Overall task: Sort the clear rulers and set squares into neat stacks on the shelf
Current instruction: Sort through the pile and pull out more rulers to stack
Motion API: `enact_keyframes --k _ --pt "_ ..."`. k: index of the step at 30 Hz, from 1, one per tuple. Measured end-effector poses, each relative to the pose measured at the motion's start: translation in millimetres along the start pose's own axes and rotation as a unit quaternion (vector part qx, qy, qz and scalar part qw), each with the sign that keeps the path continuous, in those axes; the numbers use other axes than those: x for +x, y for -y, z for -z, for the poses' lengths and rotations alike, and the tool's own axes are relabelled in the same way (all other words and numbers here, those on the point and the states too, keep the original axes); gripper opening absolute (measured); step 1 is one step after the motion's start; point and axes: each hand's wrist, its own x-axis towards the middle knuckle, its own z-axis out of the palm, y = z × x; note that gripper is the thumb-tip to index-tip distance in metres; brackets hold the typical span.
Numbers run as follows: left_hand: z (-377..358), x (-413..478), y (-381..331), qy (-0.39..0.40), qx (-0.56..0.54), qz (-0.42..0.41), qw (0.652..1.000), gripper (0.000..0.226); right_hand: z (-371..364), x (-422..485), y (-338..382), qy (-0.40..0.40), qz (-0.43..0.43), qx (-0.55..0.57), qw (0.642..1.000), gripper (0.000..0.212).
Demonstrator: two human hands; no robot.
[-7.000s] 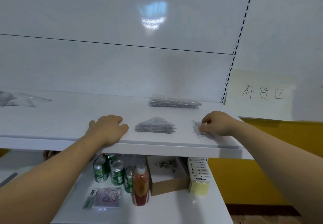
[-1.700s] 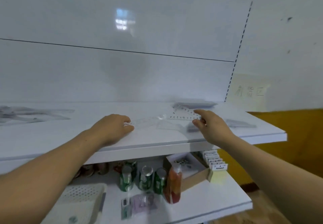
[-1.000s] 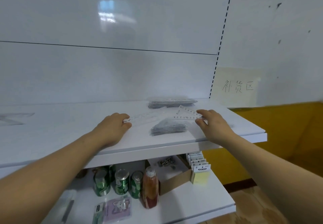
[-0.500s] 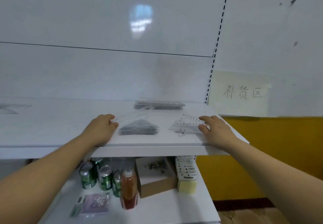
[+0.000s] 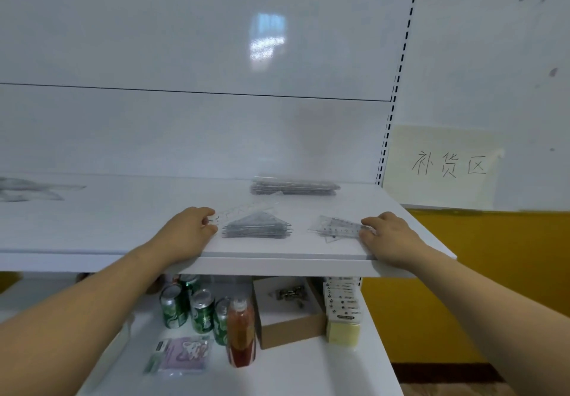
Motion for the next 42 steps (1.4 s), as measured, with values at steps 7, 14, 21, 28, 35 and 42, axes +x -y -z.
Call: enact_keyframes --k 7,14,21,28,35,42 --pt "15 13 -5 0.009 0.015 0.001 1.000 0.045 6 6 20 -0.005 0.044 0.002 0.999 0.058" --pt "11 40 -23 0.014 0.008 -0.006 1.000 0.043 2 26 37 0.079 0.100 -0.056 0.990 0.069" --pt "1 99 -45 0.043 0.017 -0.075 0.996 0.042 -7 29 34 0.084 0.105 -0.049 0.990 0.073" --pt "-29 162 -68 0.094 0.005 -0.112 0.989 0.042 -9 27 37 0.070 0.085 -0.046 0.993 0.075" --pt "-47 190 -71 0.114 0.014 -0.079 0.990 0.047 -10 33 32 0.071 0.091 -0.047 0.992 0.073" --pt "-48 198 -67 0.105 0.033 -0.077 0.991 0.049 -12 35 28 0.072 0.095 -0.042 0.992 0.075"
